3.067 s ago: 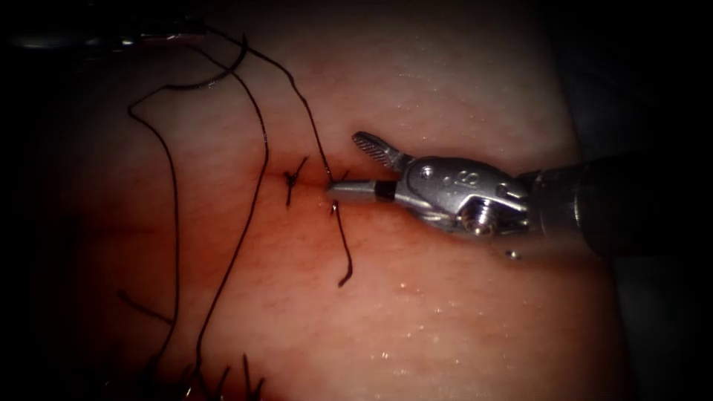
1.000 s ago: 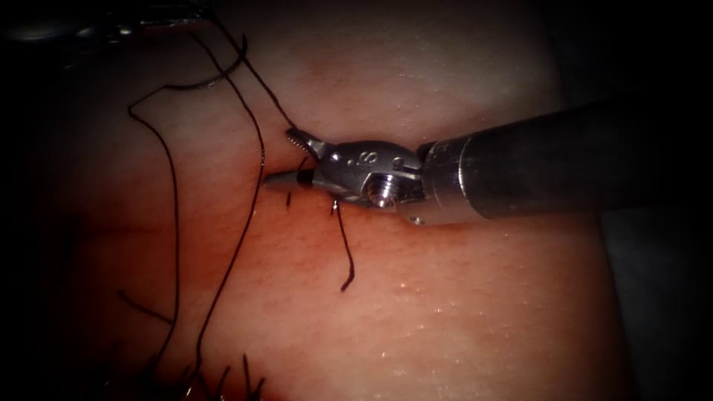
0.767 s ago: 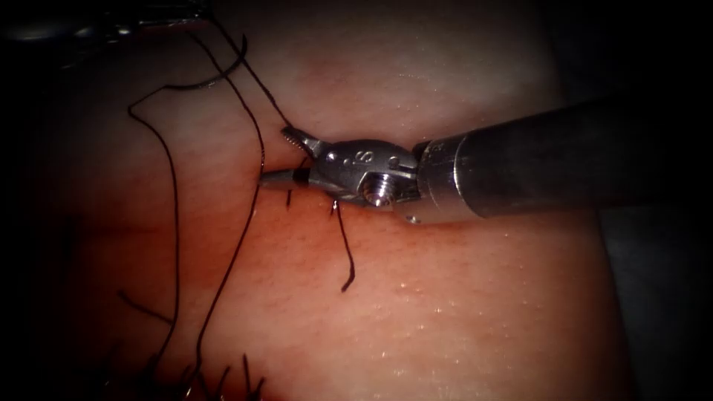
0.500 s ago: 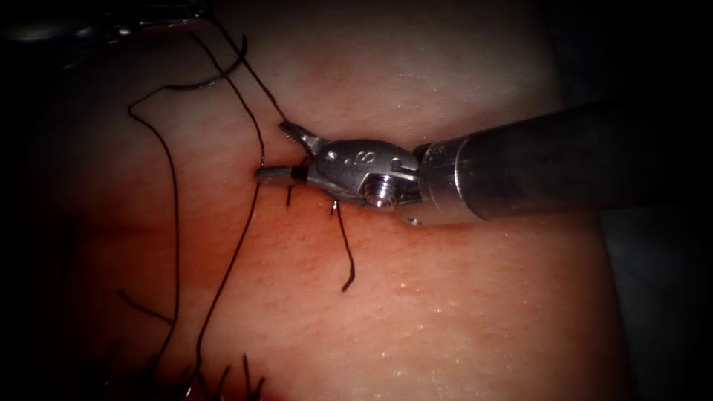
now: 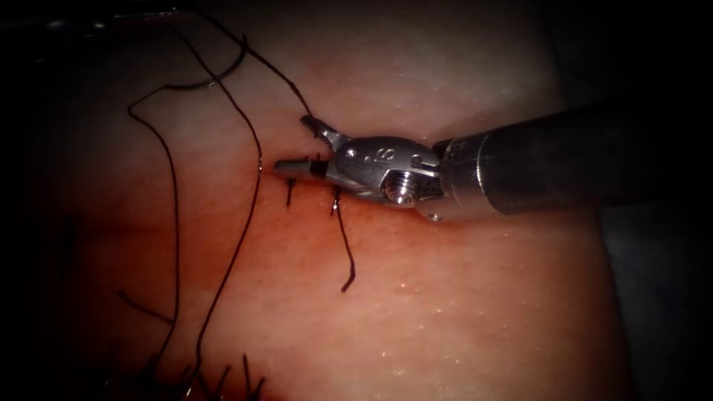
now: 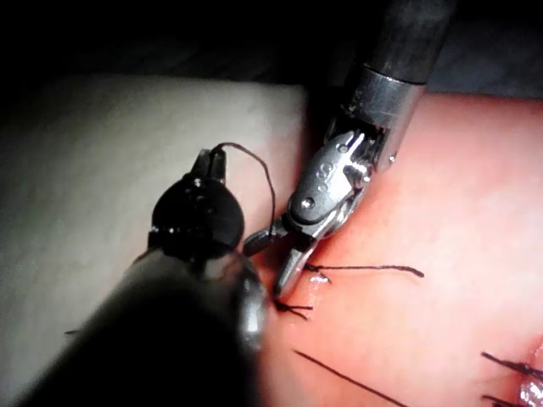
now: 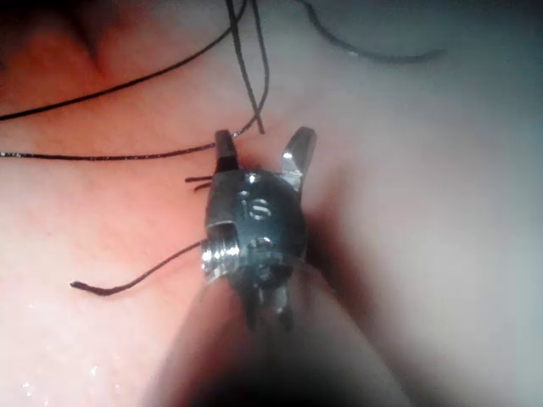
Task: Wound Closure
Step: Cut the suture with the right jaws, then set the suture down with the left hand, then grasp the suture tail of the knot with the left gripper.
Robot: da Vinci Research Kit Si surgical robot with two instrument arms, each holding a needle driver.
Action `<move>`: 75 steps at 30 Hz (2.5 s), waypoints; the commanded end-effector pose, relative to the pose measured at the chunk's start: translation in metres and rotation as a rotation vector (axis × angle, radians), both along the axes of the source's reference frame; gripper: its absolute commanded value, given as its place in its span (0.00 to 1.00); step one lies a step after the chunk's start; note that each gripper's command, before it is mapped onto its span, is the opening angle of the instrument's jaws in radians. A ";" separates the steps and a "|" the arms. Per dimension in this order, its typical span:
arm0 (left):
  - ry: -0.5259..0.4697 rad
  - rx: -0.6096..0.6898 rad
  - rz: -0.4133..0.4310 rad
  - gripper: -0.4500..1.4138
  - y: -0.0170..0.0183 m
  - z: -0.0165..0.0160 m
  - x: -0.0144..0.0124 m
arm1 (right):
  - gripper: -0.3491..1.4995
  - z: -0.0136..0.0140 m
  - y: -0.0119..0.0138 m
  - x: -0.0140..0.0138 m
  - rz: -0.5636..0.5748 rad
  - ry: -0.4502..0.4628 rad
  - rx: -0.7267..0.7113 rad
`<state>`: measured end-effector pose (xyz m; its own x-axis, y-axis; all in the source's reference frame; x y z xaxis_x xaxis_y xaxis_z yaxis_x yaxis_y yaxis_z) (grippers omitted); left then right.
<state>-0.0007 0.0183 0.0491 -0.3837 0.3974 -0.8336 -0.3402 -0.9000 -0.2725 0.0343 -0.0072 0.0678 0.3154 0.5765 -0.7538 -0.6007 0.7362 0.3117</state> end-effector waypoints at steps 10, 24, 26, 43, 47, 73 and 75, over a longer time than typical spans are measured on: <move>-0.020 -0.010 -0.053 0.00 0.0026 0.0050 -0.0029 | 0.99 -0.0054 0.0008 -0.0146 -0.036 -0.088 -0.191; -0.109 0.015 -0.066 0.00 0.0047 0.0221 -0.0084 | 0.99 -0.0056 -0.0006 -0.0161 -0.086 -0.191 -0.292; -0.112 0.004 -0.060 0.00 0.0048 0.0243 -0.0085 | 0.99 -0.0055 -0.0007 -0.0157 -0.087 -0.186 -0.294; -0.011 0.172 -0.020 0.85 0.0038 0.0376 -0.0119 | 0.99 -0.0051 -0.0016 -0.0139 -0.100 -0.167 -0.302; -0.030 0.179 -0.002 0.96 0.0037 0.0369 -0.0107 | 0.99 -0.0051 -0.0017 -0.0140 -0.098 -0.163 -0.298; -0.004 -0.069 0.157 0.83 -0.0114 0.0212 -0.0043 | 0.98 -0.0079 -0.0042 -0.0133 -0.156 -0.113 -0.270; -0.008 -0.105 0.176 0.80 -0.0128 0.0204 -0.0051 | 0.96 -0.0086 -0.0048 -0.0134 -0.163 -0.104 -0.271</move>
<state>-0.0058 0.0045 0.0684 -0.4356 0.2150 -0.8741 -0.1665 -0.9735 -0.1565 0.0203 -0.0115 0.0587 0.4694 0.2966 -0.8317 -0.4881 0.8720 0.0354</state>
